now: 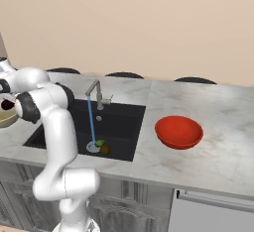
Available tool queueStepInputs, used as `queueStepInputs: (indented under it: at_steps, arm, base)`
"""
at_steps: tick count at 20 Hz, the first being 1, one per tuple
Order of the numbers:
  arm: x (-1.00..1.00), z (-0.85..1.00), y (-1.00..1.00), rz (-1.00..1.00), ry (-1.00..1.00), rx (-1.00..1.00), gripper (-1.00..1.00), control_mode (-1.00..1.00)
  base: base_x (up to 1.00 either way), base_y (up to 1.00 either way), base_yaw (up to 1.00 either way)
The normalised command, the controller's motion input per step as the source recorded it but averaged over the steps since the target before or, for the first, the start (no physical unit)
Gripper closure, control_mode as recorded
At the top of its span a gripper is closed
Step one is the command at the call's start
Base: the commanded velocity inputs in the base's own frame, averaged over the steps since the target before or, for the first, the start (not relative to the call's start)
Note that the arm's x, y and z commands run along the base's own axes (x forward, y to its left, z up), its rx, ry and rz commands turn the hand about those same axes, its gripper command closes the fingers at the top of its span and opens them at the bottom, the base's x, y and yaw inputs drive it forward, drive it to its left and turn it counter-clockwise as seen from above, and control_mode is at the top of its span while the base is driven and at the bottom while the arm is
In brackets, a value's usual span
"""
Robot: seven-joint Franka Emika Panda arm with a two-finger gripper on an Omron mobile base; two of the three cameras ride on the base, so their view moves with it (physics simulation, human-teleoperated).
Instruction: Pick the avocados from the sink and place them in one bowl. Place the eggplant in the other bowl. Then turn off the sink faucet.
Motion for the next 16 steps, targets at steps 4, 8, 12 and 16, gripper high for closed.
queueStepInputs:
  at_steps: [4,8,12,16]
  arm:
    - [-0.04,0.0,0.29,0.0,0.01,0.0,1.0,-1.0]
    - [0.0,-0.08,0.2,0.0,0.0,0.0,1.0,-1.0]
    - [0.0,-0.2,0.18,0.0,0.0,-0.01,1.0,-1.0]
    - [0.0,-0.17,0.18,0.0,0.0,0.0,1.0,-1.0]
  base:
    - [0.0,0.0,0.0]
    - [0.0,0.0,0.0]
    - [0.0,0.0,0.0]
    - [0.0,0.0,0.0]
